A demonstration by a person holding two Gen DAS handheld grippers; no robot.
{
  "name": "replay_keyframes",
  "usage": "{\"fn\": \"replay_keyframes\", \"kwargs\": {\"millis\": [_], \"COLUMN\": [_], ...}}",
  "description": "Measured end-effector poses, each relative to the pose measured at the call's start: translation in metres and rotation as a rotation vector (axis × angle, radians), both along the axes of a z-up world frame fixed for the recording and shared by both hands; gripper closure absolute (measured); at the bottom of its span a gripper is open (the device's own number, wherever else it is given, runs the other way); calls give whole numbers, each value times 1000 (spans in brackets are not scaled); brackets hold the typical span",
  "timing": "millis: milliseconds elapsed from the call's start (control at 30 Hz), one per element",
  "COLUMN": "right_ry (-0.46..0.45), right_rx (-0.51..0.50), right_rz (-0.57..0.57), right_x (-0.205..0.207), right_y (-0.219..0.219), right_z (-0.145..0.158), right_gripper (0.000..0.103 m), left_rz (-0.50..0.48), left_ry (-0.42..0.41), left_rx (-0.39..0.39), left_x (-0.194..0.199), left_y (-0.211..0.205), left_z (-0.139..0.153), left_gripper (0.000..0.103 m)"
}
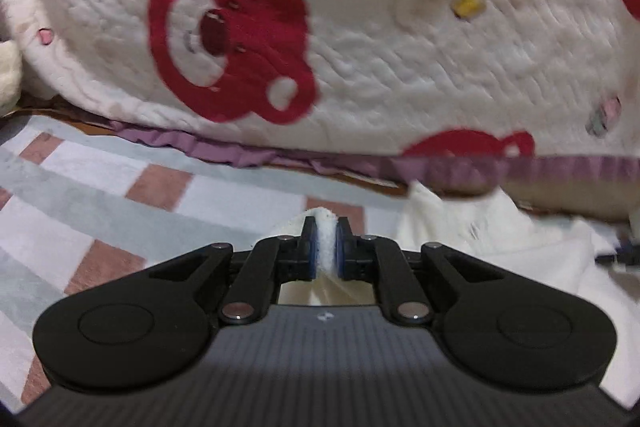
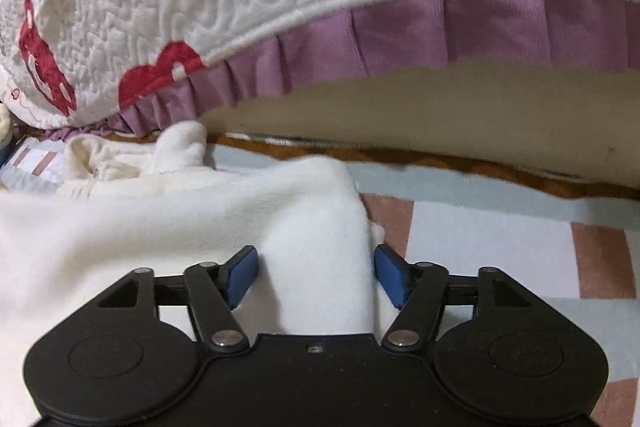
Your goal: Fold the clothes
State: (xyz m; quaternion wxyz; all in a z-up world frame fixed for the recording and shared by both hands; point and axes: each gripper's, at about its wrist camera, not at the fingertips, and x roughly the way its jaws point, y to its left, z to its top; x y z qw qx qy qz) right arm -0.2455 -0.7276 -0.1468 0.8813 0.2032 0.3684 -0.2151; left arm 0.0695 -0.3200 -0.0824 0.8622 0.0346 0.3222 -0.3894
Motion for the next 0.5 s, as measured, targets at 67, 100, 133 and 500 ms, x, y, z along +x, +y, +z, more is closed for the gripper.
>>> {"fn": "replay_keyframes", "kwargs": {"millis": [67,100,133,500], "right_ry": [-1,0,1,-13], "right_rx": [16,23,28,6], "right_rz": [-2,-2,-2,49], "right_x": [0,1,1,25], "right_y": [-2,-3,-4,-23], "right_z": [-3,-4,-4,7], "right_gripper": [30,30,29,32], "left_rz": [24,27,18,48], "left_ry": [47,77,118,120], "left_rx": [31,52,79,8], "left_x": [13,19,24,31], "left_y": [-5,-8,-10,59], "left_z": [-17,-26,-36,-22], "left_gripper": [95,95,94,58]}}
